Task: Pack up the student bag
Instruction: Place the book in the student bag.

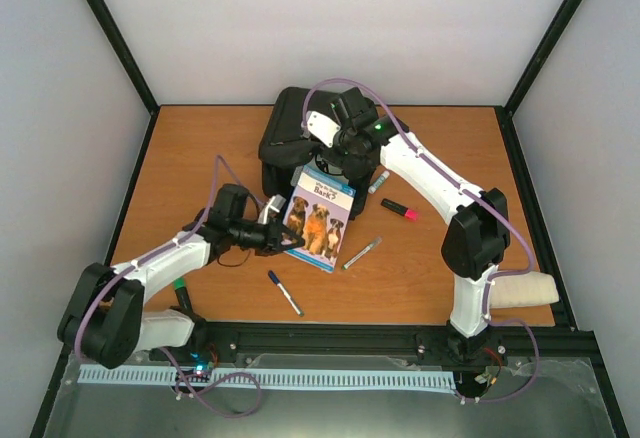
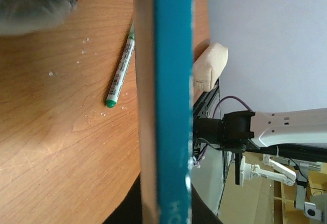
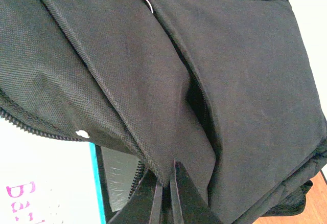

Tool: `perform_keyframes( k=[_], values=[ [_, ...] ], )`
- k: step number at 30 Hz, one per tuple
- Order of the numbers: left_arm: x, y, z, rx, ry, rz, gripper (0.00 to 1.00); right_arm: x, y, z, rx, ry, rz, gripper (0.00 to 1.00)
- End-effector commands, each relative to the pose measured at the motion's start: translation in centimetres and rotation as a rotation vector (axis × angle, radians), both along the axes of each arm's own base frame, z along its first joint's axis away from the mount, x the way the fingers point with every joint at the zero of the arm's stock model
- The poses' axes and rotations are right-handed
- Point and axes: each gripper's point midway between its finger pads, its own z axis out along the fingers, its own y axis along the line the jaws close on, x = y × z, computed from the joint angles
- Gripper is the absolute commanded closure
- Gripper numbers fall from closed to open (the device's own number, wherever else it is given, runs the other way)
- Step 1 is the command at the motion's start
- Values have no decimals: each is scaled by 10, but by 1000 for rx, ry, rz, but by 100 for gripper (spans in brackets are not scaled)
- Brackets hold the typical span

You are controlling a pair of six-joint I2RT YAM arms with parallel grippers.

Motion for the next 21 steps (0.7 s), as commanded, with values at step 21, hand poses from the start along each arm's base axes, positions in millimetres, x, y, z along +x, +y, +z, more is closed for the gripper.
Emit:
perform_keyframes(
  k=[21],
  values=[
    [61,-40,-12,-100,-167,15,99,-8,2,57,120,-110,23,97]
  ],
)
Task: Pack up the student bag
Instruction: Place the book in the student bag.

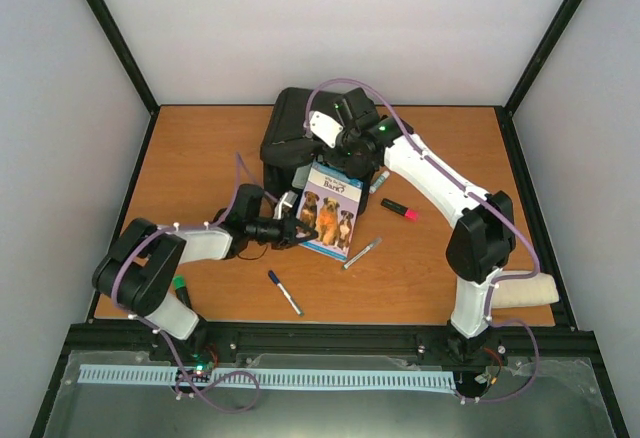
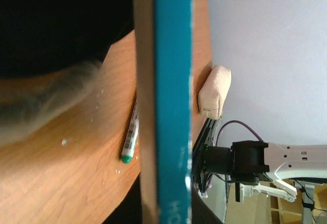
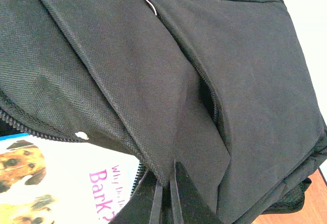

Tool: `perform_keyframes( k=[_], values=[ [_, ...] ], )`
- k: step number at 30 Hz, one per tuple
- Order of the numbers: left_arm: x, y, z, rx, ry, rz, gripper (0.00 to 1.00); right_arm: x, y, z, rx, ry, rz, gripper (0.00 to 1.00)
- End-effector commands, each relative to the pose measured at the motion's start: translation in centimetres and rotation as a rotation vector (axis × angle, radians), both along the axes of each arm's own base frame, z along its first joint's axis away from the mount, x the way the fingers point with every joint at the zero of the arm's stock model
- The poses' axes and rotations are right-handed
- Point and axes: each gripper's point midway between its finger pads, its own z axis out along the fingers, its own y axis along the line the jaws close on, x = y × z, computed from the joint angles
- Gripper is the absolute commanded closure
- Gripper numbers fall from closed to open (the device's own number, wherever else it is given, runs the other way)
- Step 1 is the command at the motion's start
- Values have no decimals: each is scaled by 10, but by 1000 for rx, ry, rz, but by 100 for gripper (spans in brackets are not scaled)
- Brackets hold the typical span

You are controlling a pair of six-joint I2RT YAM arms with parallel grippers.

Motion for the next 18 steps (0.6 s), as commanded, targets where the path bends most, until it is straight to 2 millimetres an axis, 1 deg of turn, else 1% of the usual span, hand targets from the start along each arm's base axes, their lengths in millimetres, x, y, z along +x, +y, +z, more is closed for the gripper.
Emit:
perform_keyframes(
  k=[1,2,4,6,8,15,18],
  values=[
    [32,-5,24,-12,-141,-22,99,-2,4,51,104,-104,17,97],
    [36,1,18,16,-129,-6,99,-3,4,52,106,-104,18,97],
    [48,10,10,-3,-101,33,99,-4,4,51,109,-101,23,97],
    [57,14,6,-26,-77,51,99,-5,5,51,111,-96,26,97],
    [61,14,-2,-4,-66,57,99,-5,5,51,112,-95,28,97],
    [65,19,-28,81,-13,67,99,-5,6,49,114,-88,31,97],
    [67,19,-30,107,-4,58,99,-6,6,50,114,-90,32,97]
  ],
)
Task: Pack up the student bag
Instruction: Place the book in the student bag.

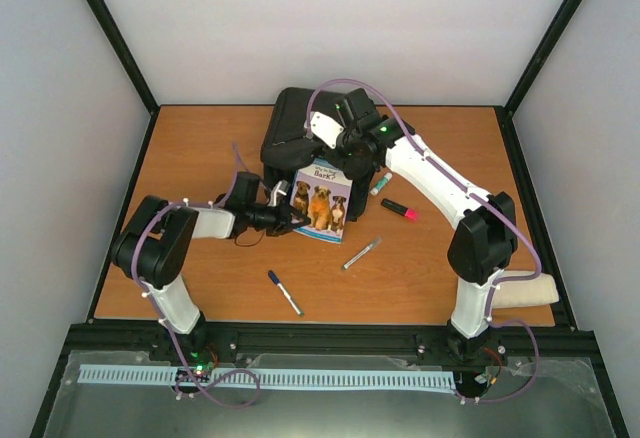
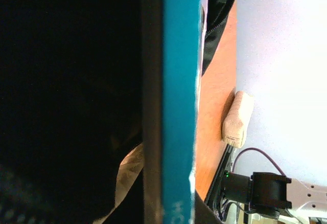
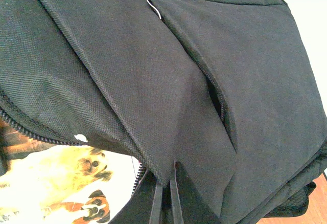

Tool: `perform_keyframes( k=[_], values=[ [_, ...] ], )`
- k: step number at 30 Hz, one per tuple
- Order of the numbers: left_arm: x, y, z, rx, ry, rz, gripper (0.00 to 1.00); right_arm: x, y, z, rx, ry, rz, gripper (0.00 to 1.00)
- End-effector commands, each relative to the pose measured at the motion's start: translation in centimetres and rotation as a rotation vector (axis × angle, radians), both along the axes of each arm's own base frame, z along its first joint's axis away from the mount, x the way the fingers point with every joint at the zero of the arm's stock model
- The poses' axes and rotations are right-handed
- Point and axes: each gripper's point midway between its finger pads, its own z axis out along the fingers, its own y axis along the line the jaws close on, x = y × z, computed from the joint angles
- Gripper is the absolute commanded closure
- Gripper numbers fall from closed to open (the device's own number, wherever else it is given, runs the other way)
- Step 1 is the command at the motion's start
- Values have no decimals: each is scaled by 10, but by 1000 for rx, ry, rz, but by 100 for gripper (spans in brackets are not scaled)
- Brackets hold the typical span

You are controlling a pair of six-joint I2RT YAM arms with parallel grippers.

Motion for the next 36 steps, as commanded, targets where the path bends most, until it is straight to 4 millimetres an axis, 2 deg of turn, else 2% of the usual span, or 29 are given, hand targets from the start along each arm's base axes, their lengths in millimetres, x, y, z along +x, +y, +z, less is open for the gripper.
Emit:
perform_keyframes(
  k=[1,3,7,8,10,14,18,23,27,32,34,36],
  values=[
    [12,1,-2,70,-36,-8,99,-1,6,48,101,-94,19,97],
    [16,4,-2,100,-27,8,99,-2,6,47,101,-89,20,97],
    [22,5,7,110,-31,33,93,-2,5,47,98,-90,19,97],
    [24,6,9,120,-36,42,89,-2,5,48,99,-92,18,97],
    [26,11,14,158,-42,71,73,-2,5,49,100,-94,17,97],
    [28,25,20,238,-46,135,57,-3,5,49,101,-91,19,97],
    [25,38,33,292,-78,186,44,-3,5,48,102,-86,21,97],
    [14,56,42,370,-80,241,34,-3,6,47,105,-82,22,97],
    [-6,75,48,454,-99,299,30,-5,7,48,111,-77,26,97],
    [-37,84,50,492,-166,341,30,-6,8,48,114,-72,30,97],
    [-49,81,47,471,-171,343,38,-6,8,47,116,-69,30,97],
    [-58,74,45,442,-180,330,52,-6,8,47,117,-66,30,97]
  ],
)
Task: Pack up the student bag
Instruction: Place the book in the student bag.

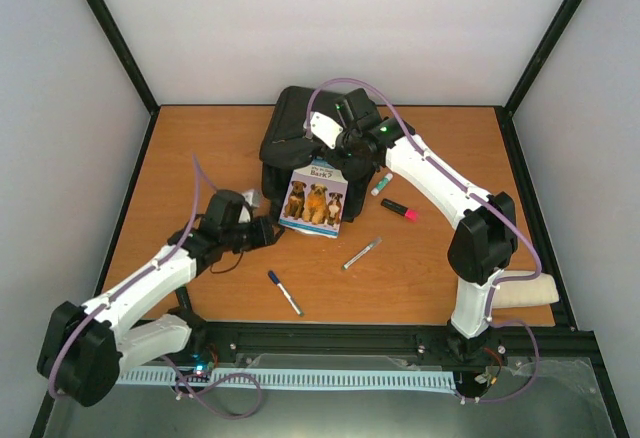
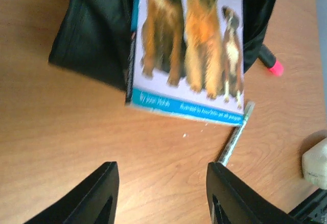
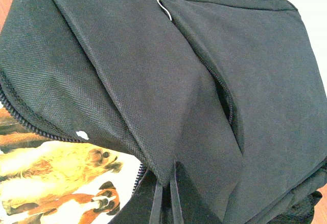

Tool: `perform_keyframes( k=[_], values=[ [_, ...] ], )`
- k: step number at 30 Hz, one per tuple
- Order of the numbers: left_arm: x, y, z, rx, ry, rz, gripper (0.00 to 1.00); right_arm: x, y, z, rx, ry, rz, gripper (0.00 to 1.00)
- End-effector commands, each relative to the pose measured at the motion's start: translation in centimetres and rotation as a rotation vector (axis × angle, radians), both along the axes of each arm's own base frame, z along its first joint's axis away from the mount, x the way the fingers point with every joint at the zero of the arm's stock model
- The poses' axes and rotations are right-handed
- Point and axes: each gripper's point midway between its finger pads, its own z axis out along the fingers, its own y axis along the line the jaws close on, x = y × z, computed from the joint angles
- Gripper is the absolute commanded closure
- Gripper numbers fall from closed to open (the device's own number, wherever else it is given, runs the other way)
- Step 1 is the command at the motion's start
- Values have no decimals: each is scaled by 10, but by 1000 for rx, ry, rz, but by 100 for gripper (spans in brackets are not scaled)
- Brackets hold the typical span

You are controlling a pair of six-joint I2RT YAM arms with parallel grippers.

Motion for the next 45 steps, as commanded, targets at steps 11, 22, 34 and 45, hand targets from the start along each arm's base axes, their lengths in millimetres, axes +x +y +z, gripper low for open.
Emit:
perform_keyframes(
  k=[11,22,34,45],
  values=[
    [-16,-34,-18,24,-46,-59,99,-3,7,42,99,-67,20,97],
    [21,-61,-18,-40,-86,-2,99,-3,7,42,98,-67,20,97],
    [51,-72,-21,-48,-136,53,99,-1,8,35,89,-54,17,97],
    [83,-97,-32,-85,-153,71,99,2,9,28,74,-50,14,97]
  ],
)
